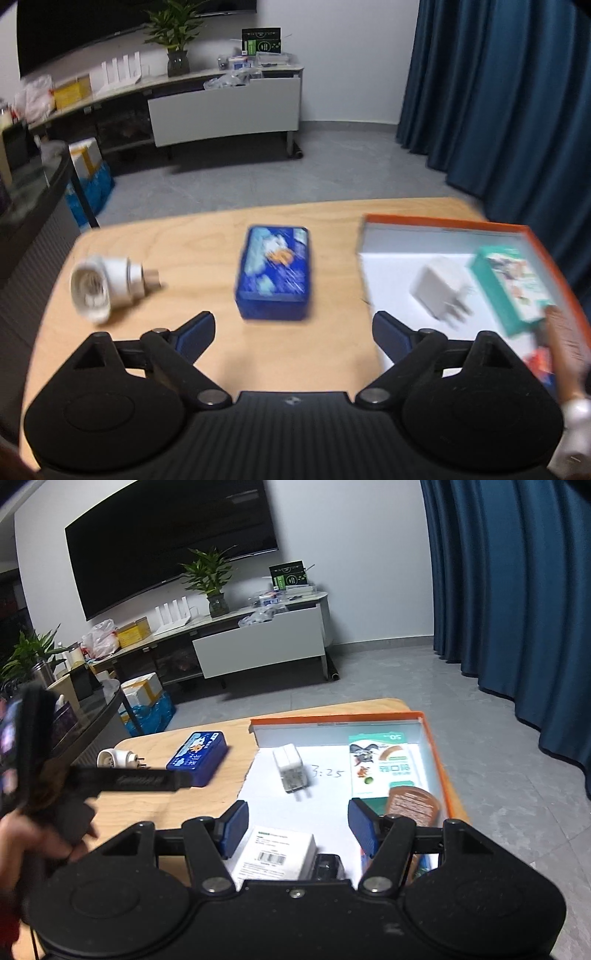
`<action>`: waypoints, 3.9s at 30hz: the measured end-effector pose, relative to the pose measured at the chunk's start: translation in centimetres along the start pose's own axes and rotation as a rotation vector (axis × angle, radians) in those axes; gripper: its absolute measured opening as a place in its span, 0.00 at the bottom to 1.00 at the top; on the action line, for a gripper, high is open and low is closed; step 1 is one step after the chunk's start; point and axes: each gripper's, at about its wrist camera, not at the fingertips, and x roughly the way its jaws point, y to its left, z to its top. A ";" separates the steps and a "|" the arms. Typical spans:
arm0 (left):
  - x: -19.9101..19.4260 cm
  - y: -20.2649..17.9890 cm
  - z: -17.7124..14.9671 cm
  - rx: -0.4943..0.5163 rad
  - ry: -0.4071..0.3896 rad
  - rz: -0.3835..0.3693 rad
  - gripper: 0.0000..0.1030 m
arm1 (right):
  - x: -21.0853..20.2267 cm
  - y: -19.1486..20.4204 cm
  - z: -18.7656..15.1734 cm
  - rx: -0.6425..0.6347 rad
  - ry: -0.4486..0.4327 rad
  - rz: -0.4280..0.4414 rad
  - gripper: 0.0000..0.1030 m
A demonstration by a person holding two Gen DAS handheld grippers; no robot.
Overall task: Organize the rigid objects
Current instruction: 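Grasp the blue tissue pack with the left tool while the right tool grasps the white plug adapter, then carry the blue tissue pack and white adapter over the tray with both tools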
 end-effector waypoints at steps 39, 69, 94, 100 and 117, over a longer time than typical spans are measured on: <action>-10.3 17.2 -6.4 -0.230 -0.044 0.209 0.61 | 14.4 21.3 4.4 -0.305 0.111 0.358 0.86; -8.2 19.4 -7.6 -0.304 -0.052 0.176 0.61 | 25.8 27.3 3.3 -0.691 0.138 0.390 0.80; -10.6 2.1 -3.6 -0.031 -0.096 -0.182 0.61 | 1.9 3.7 4.2 -0.161 0.046 -0.109 0.80; -10.4 -1.7 -3.0 0.011 -0.099 -0.235 0.61 | -1.0 -0.5 3.0 -0.080 0.036 -0.179 0.80; -10.9 -3.8 -3.4 0.019 -0.059 -0.206 0.61 | -2.4 -2.5 2.4 -0.011 0.007 -0.150 0.80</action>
